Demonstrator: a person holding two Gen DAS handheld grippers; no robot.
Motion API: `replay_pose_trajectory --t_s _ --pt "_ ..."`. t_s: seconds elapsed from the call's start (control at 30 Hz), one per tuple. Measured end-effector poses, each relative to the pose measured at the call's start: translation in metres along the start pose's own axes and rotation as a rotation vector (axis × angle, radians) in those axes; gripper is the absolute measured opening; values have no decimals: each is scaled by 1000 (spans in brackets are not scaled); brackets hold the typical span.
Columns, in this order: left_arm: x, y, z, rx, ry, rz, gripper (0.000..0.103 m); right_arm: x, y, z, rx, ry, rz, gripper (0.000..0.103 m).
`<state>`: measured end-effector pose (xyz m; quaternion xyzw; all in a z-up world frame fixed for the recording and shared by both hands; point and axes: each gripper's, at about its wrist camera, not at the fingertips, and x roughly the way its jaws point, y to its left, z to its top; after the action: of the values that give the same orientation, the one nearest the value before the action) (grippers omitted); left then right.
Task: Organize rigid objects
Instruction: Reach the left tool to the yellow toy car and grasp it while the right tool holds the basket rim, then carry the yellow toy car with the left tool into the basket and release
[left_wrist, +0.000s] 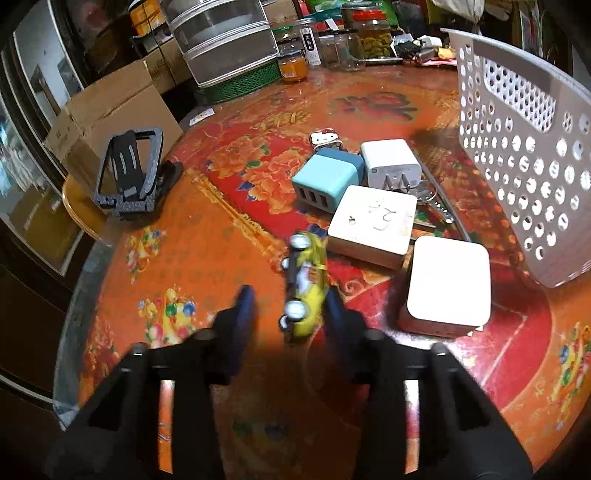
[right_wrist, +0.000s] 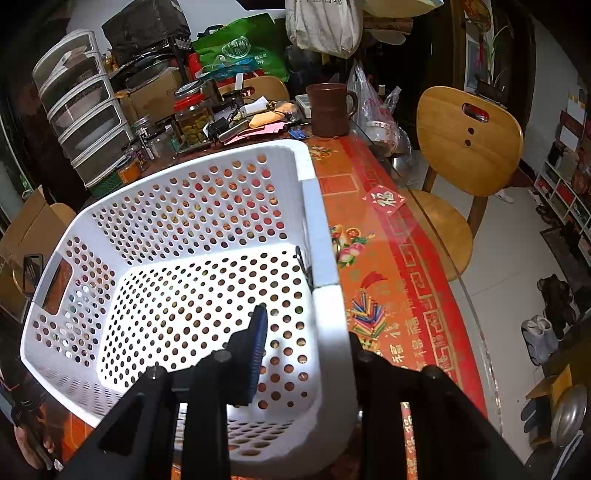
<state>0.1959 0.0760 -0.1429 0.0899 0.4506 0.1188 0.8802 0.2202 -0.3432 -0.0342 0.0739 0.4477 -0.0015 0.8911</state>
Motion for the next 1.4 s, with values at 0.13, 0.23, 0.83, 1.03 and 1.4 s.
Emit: replay_pose_trajectory --t_s 0.13,0.23,0.83,1.03,1.4 --pt "1 -4 0 4 -6 30 19 0 0 0 -5 2 -2 28" --pt "-7 -1 0 -4 -35 68 19 0 0 0 -5 3 -2 28" --pt "-89 -4 47 36 -213 195 19 8 0 3 -3 22 -3 28" --pt "-127 -33 77 75 -275 185 19 9 1 2 -5 24 -9 27" --pt "-176 -128 132 208 -376 168 19 10 2 3 -8 25 -21 24"
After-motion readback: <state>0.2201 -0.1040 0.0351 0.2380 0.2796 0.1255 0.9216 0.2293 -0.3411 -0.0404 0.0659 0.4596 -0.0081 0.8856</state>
